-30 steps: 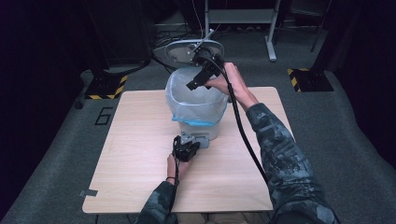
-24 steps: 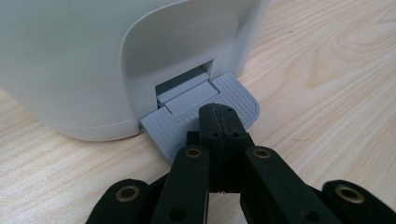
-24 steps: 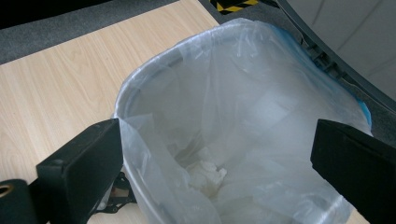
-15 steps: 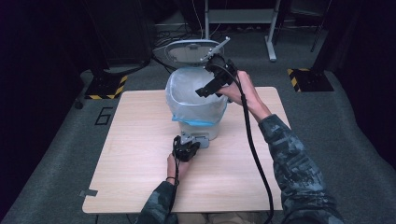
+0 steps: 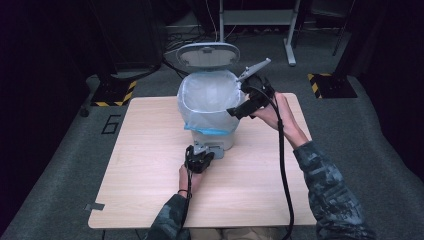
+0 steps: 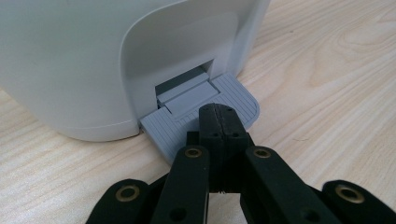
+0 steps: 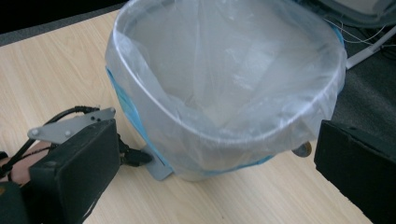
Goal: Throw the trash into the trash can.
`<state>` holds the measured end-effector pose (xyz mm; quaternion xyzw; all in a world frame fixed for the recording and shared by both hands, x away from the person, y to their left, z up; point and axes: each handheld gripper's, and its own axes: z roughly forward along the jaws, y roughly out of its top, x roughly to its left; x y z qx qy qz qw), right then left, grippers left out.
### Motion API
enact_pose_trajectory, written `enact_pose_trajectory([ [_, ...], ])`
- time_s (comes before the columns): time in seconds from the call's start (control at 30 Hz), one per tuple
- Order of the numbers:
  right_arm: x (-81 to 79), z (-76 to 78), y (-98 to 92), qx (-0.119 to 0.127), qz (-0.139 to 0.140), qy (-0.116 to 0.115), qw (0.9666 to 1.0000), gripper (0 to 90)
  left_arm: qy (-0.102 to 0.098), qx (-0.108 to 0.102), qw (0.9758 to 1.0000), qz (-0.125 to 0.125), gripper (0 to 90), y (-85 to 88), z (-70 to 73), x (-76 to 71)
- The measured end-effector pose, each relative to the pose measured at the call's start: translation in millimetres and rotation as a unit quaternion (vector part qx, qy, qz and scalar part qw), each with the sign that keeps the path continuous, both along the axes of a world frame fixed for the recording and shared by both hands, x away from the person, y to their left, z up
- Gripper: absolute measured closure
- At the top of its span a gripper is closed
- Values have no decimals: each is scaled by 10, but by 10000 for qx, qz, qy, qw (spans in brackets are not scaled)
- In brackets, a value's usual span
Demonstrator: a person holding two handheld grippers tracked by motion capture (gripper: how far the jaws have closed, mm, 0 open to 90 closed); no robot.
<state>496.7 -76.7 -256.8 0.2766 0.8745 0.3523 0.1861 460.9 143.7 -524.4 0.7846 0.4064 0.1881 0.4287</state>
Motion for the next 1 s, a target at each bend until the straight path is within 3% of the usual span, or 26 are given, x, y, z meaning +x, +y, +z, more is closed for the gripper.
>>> enact_pose_trajectory([
  [0.17, -113, -128, -119, -7, -33, 5, 10000, 0, -3, 16, 10000, 1, 900, 1, 1, 0],
  [0.2, -132, -158, -140, -26, -48, -1, 10000, 0, 34, -67, 10000, 32, 900, -8, -5, -4],
  [0.27, -166, -221, -189, -52, -50, 23, 10000, 0, 2, 1, 10000, 3, 900, 0, -2, 1],
  [0.43, -237, -407, -310, -47, -169, 51, 9998, 0, 4, -4, 10000, 4, 900, -1, 0, -2],
  [0.47, -252, -447, -329, -92, -181, 70, 9998, 0, -3, -131, 9999, 28, 900, -16, -5, -6],
  [0.6, -311, -629, -411, -144, -230, 95, 9996, 0, -1, -107, 9999, 26, 900, -15, -4, -7],
  [0.83, -409, -935, -595, -1, -408, 125, 9991, 0, -5, -108, 9999, 29, 900, -16, -4, -7],
  [1.0, -489, -1227, -761, 166, -733, 312, 9967, 0, -10, -96, 9999, 27, 900, -16, -4, -7],
])
